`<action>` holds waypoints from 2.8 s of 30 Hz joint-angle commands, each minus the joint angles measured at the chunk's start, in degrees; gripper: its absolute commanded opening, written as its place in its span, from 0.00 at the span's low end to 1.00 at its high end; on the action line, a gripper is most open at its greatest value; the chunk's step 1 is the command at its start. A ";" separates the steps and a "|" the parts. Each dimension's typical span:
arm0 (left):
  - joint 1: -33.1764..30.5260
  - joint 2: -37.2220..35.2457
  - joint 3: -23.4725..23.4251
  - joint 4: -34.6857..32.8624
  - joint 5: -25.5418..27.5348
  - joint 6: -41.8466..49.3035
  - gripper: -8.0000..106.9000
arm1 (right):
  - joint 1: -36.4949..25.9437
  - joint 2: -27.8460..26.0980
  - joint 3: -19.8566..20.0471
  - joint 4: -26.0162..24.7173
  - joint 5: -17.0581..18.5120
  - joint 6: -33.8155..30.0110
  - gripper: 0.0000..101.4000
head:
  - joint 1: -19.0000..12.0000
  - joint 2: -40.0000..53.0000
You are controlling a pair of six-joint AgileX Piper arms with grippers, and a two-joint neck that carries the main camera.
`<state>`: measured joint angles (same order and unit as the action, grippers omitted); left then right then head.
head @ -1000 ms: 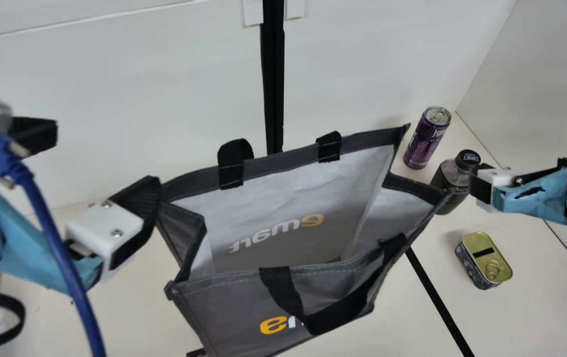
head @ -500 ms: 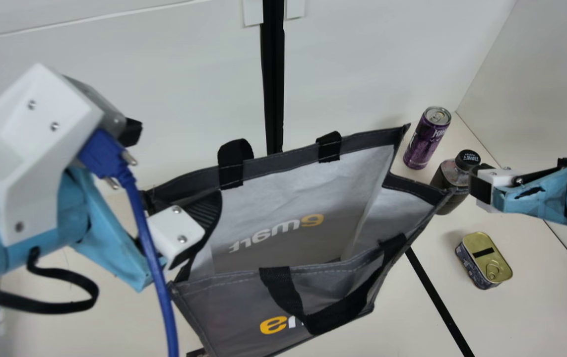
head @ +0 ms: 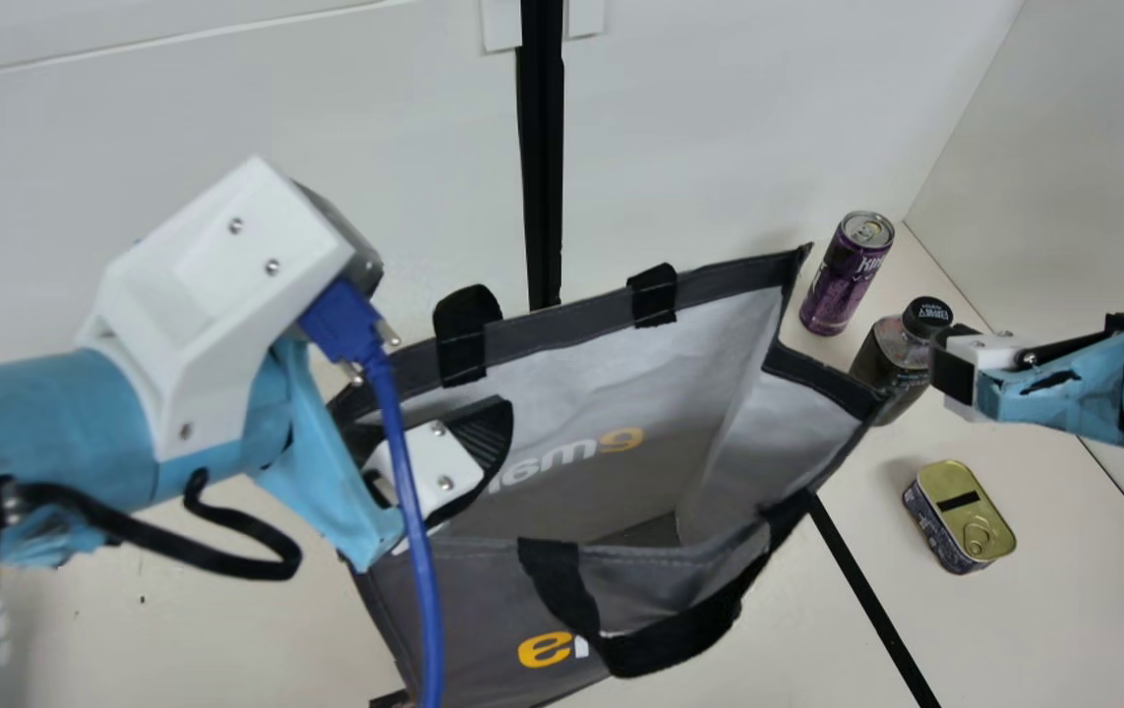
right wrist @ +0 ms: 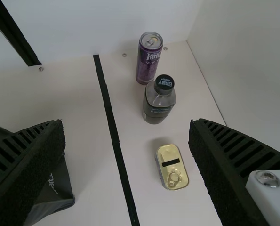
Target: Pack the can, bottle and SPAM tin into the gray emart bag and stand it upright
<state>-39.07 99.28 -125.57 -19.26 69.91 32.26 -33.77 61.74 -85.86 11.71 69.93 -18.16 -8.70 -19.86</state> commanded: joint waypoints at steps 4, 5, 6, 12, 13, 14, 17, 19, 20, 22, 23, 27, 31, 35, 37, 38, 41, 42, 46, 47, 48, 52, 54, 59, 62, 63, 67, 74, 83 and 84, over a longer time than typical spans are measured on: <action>-1.08 1.31 -0.01 0.45 -0.01 0.18 0.85 | 0.00 0.00 0.00 0.00 0.00 0.00 0.94 | -1.30 -0.14; -1.28 1.60 0.01 0.62 -0.01 0.20 0.85 | 0.00 0.00 0.00 0.00 0.00 0.00 0.94 | -1.30 -0.14; -1.46 1.87 0.05 0.77 -0.01 0.22 0.85 | 0.00 0.00 0.00 0.00 0.00 0.00 0.94 | -1.30 -0.14; -2.43 3.10 0.38 1.56 -0.01 0.12 0.85 | 0.00 0.00 0.00 0.00 0.00 0.00 0.94 | -1.30 -0.14; -2.58 3.29 0.40 1.71 -0.01 0.09 0.85 | 0.00 0.00 0.00 0.00 0.00 0.00 0.94 | -1.30 -0.14; -2.72 3.47 0.42 1.89 -0.01 0.01 0.80 | 0.00 0.00 0.00 0.00 0.00 0.00 0.94 | -1.30 -0.14; -3.16 3.96 0.36 2.69 -0.01 -0.53 0.62 | 0.00 0.00 0.00 0.00 0.00 0.00 0.94 | -1.30 -0.14; -3.40 4.23 0.32 3.14 -0.01 -0.85 0.50 | 0.00 0.00 0.00 0.00 0.00 0.00 0.94 | -1.30 -0.14; -3.52 4.32 0.31 3.39 -0.01 -1.02 0.45 | 0.00 0.00 0.00 0.00 0.00 0.00 0.94 | -1.30 -0.14; -3.73 4.49 0.27 4.02 -0.01 -1.44 0.33 | 0.00 0.00 0.00 0.00 0.00 0.00 0.94 | -1.30 -0.14; -3.83 4.55 0.23 4.44 -0.01 -1.70 0.27 | 0.00 0.00 0.00 0.00 0.00 0.00 0.94 | -1.30 -0.14; -4.14 4.55 0.11 6.36 -0.01 -3.09 0.04 | 0.00 0.00 0.00 0.00 0.00 0.00 0.94 | -1.30 -0.14; -4.37 4.32 -0.20 9.15 -0.01 -5.06 0.00 | 0.00 0.00 0.00 0.00 0.00 0.00 0.94 | -1.30 -0.14; -4.51 3.92 -0.48 12.21 -0.01 -7.48 0.00 | 0.00 0.00 0.00 0.00 0.00 0.00 0.94 | -1.30 -0.14; -4.53 3.60 -0.56 13.63 -0.01 -8.74 0.00 | 0.00 0.00 0.00 0.00 0.00 0.00 0.94 | -1.30 -0.14; -4.51 3.42 -0.65 14.41 -0.01 -9.39 0.00 | 0.00 0.00 0.00 0.00 0.00 0.00 0.94 | -1.30 -0.14; -4.48 2.79 -0.91 16.69 -0.01 -11.30 0.00 | 0.00 0.00 0.00 0.00 0.00 0.00 0.94 | -1.30 -0.14; -4.47 2.54 -0.99 17.45 -0.01 -11.91 0.00 | 0.00 0.00 0.00 0.00 0.00 0.00 0.94 | -1.30 -0.14; -4.45 1.41 -1.23 20.50 -0.01 -14.01 0.00 | 0.00 0.00 0.00 0.00 0.00 0.00 0.94 | -1.30 -0.14; -4.46 1.08 -1.27 21.32 -0.01 -14.44 0.00 | 0.00 0.00 0.00 0.00 0.00 0.00 0.94 | -1.30 -0.14; -4.49 0.77 -1.30 22.18 -0.01 -14.85 0.00 | 0.00 0.00 0.00 0.00 0.00 0.00 0.94 | -1.30 -0.14; -4.65 -0.52 -1.35 25.50 -0.01 -16.38 0.00 | 0.00 0.00 0.00 0.00 0.00 0.00 0.94 | -1.30 -0.14; -4.77 -1.12 -1.44 27.33 -0.01 -17.25 0.00 | 0.00 0.00 0.00 0.00 0.00 0.00 0.94 | -1.30 -0.14; -5.30 -2.69 -1.61 32.79 -0.01 -19.76 0.00 | 0.00 0.00 0.00 0.00 0.00 0.00 0.94 | -1.30 -0.14; -5.83 -3.69 -1.51 37.03 -0.01 -21.62 0.00 | 0.00 0.00 0.00 0.00 0.00 0.00 0.94 | -1.30 -0.14; -6.08 -4.02 -1.47 38.66 -0.01 -22.26 0.00 | 0.00 0.00 0.00 0.00 0.00 0.00 0.94 | -1.30 -0.14; -7.33 -5.51 -0.77 45.54 -0.01 -25.03 0.00 | 0.00 0.00 0.00 0.00 0.00 0.00 0.94 | -1.30 -0.14; -9.97 -8.91 3.34 57.69 -0.01 -30.86 0.00 | 0.00 0.00 0.00 0.00 0.00 0.00 0.94 | -1.30 -0.14; -14.13 -14.35 14.92 74.91 -0.01 -42.29 0.00 | 0.00 0.00 0.00 0.00 0.00 0.00 0.94 | -1.30 -0.14; -14.51 -15.02 16.74 76.47 -0.01 -43.83 0.00 | 0.00 0.00 0.00 0.00 0.00 0.00 0.94 | -1.30 -0.14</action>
<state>-53.26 85.07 -112.59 51.53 69.86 -8.23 -33.77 61.74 -85.86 11.71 69.93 -18.16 -8.70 -19.86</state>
